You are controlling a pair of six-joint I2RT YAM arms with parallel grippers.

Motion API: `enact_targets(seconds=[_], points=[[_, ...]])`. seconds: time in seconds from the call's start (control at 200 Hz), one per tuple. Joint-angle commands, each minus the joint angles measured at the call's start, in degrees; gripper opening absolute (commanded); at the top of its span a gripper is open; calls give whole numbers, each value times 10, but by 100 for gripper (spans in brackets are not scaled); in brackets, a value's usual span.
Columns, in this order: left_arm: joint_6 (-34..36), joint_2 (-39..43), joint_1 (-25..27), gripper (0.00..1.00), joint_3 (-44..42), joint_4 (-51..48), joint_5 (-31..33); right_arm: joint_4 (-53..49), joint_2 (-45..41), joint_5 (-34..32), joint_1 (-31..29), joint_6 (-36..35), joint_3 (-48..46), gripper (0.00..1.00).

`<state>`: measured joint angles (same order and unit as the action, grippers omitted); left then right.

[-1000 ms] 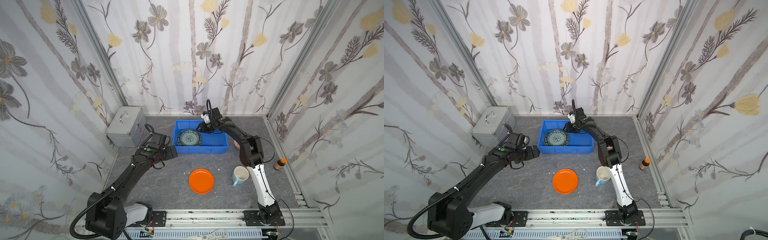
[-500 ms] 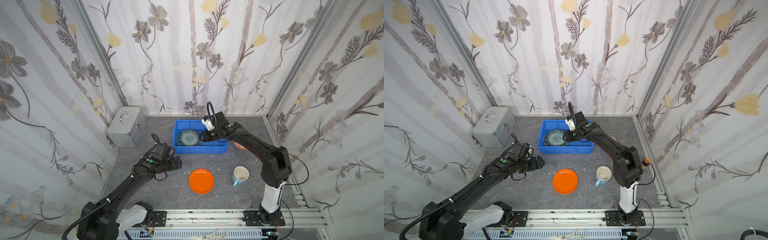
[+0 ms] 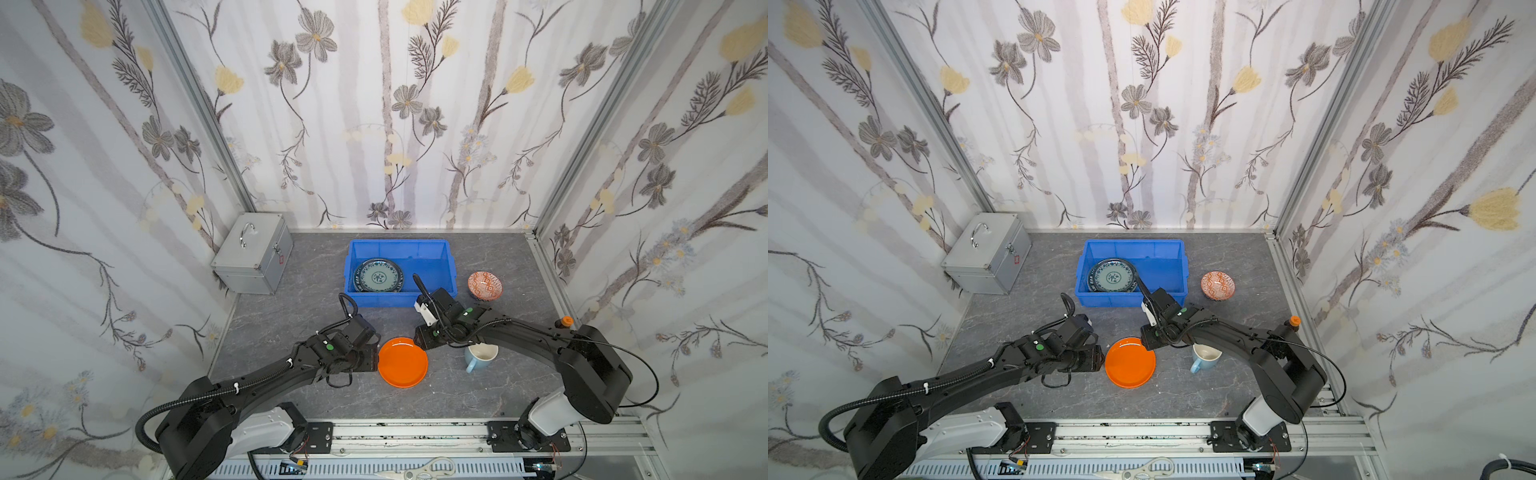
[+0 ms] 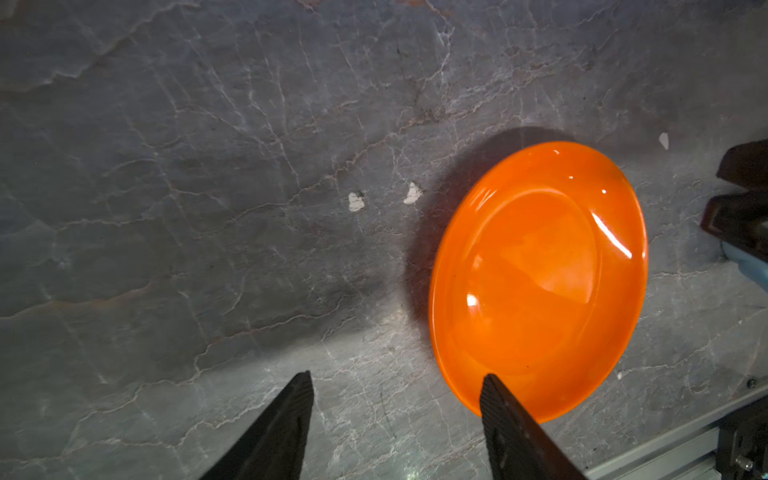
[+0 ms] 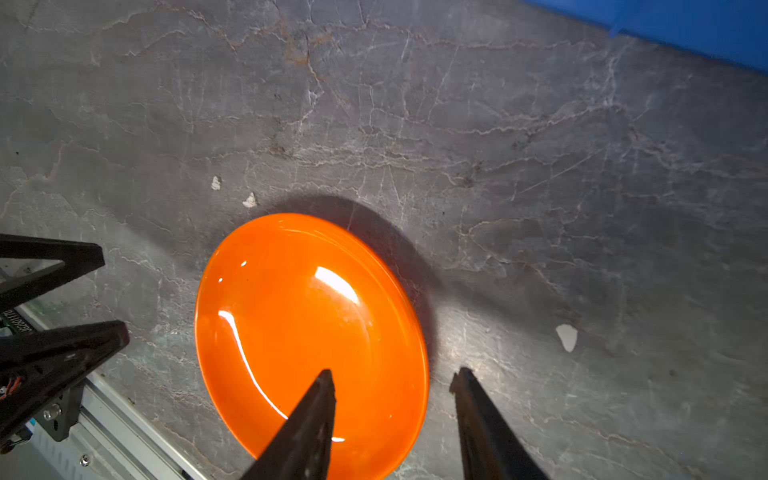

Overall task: Place the mixed dishes into the plastic bin
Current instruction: 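Move both grippers down to the rim of the orange plate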

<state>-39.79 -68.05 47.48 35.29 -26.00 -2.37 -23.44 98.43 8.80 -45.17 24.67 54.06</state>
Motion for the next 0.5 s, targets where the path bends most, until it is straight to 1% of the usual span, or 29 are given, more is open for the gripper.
enact_targets(seconds=[0.0,0.115,0.15,0.43,0.495], points=[[-22,-24,20,60,5,29,23,39,4,-14,-5,19,-10,47],[-29,-39,40,53,13,33,30,42,14,-16,-10,19,-15,46],[-31,-55,44,52,13,35,31,43,18,-15,-10,18,-16,46],[-38,-98,57,37,13,55,25,54,36,-5,-10,17,-30,44],[-38,-107,59,36,14,59,22,56,38,-4,-10,17,-34,43]])
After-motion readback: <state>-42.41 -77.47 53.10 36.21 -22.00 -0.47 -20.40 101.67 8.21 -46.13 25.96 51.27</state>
